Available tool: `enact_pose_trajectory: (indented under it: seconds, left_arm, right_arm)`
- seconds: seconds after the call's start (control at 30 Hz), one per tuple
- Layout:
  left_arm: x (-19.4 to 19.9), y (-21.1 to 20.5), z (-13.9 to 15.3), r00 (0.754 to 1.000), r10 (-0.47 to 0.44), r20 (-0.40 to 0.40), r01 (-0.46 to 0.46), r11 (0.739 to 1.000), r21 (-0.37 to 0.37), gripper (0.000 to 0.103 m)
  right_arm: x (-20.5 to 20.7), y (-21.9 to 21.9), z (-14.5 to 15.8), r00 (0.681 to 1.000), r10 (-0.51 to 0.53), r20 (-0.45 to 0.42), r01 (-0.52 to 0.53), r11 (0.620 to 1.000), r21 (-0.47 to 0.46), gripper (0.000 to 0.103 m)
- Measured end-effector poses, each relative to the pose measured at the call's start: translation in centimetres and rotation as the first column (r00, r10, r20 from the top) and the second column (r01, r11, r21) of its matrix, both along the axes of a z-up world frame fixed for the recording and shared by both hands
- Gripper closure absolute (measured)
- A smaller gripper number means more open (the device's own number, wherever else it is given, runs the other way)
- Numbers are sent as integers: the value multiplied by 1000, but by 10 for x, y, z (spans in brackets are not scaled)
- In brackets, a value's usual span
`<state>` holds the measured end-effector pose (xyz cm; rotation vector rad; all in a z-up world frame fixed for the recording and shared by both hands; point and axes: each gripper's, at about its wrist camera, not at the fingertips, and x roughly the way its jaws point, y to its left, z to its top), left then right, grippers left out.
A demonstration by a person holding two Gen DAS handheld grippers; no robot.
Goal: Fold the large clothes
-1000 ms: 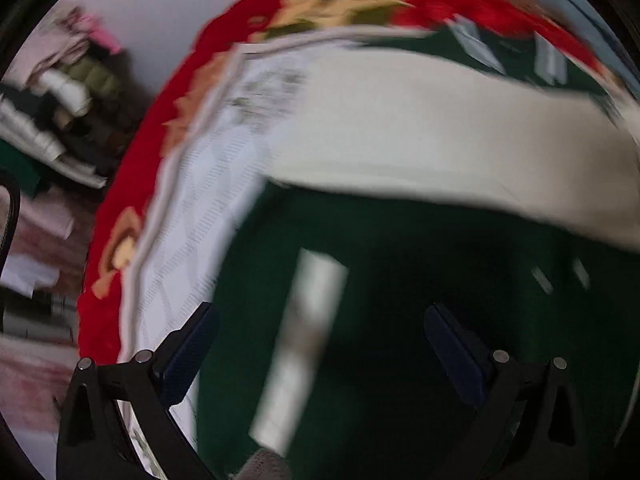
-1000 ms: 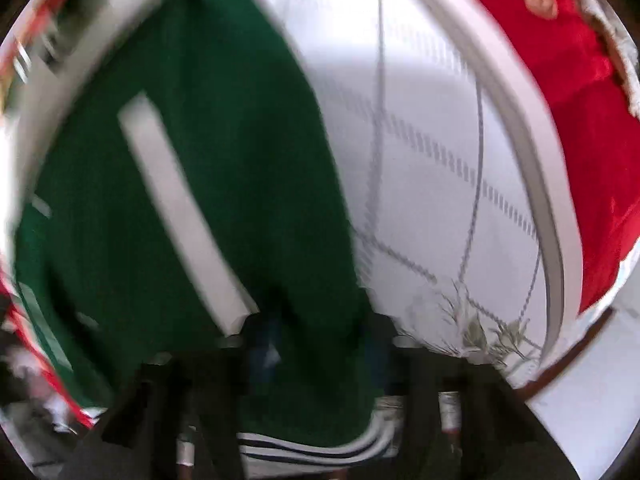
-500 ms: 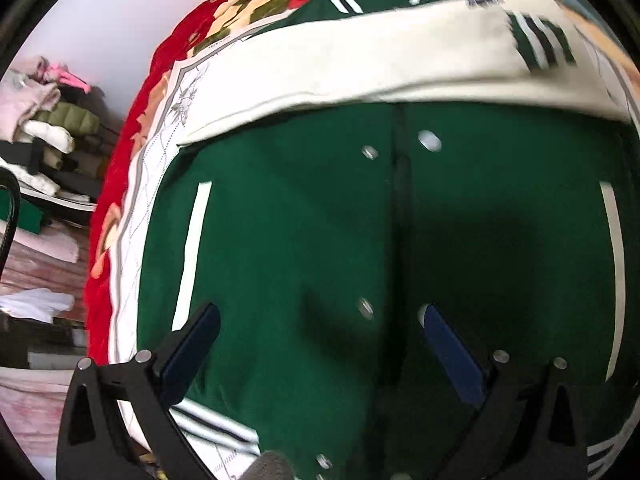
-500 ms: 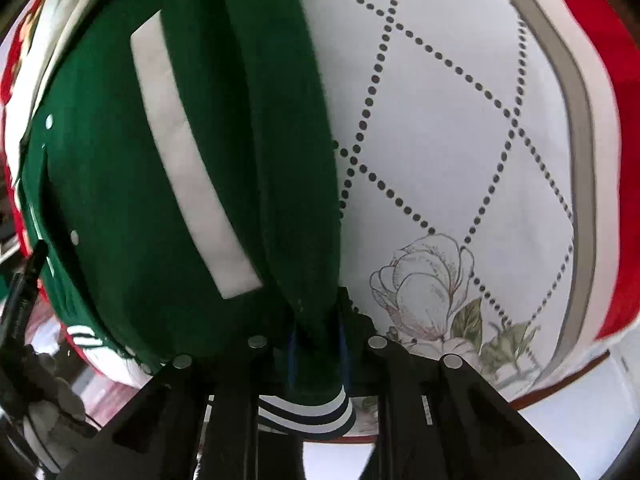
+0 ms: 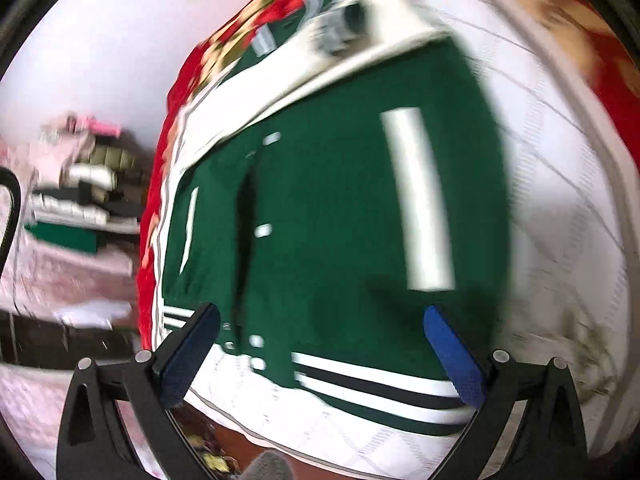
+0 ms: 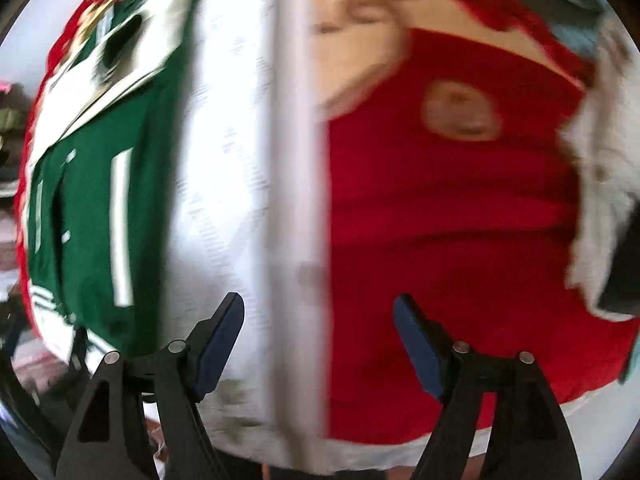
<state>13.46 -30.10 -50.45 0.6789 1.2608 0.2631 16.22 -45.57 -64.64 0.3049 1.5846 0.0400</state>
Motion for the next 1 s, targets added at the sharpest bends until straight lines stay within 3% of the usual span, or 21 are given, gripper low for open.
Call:
enact_pose_trajectory:
  seconds: [0.13,0.27,0.4,0.53,0.63,0.7,0.73,0.77,0.8,0.87,0.9,1.0]
  left_arm:
    - [-18,-52,-44,988,-152,-12,152,973,173,0]
    - [-13,-55,-83,989,-143,-36,147,952,269,0]
    - [8,-35,-85,999,-46,3,43,954,296,0]
    - [29,-11,-87,1000,16,25,-23,952,304,0]
    - [43,0,-82,997,62,36,-69,960,271,0]
    - [48,10,-72,994,104,45,-111,972,207,3]
    - [47,12,-67,992,117,50,-124,977,175,9]
    - [46,18,-59,989,141,48,-146,983,115,29]
    - [46,22,-53,987,158,41,-160,985,58,56]
    - [45,25,-43,984,176,19,-175,984,-42,86]
    - [45,26,-37,983,185,18,-183,981,-69,88]
    - [47,31,-20,979,202,25,-198,973,-115,92]
  right_arm:
    - [-3,-51,-7,998,-62,-21,61,997,-43,24]
    - [-2,-91,-12,996,-88,-33,87,996,-37,24]
    - [27,-109,-11,998,-53,-17,53,999,-13,24]
    - [62,-91,-14,1000,-28,12,28,999,36,24]
    - [94,-91,-20,996,-41,76,28,986,164,24]
    - [118,-90,-20,989,-67,134,27,958,284,24]
    - [131,-89,-18,983,-84,165,21,936,352,24]
    - [142,-88,-20,978,-99,186,14,911,413,23]
    - [151,-82,-20,973,-114,200,8,883,469,17]
    - [164,-75,-25,967,-143,212,-4,822,570,12]
    - [179,-72,-31,967,-151,205,-11,781,625,12]
    - [217,-55,-52,973,-154,174,-15,708,706,12]
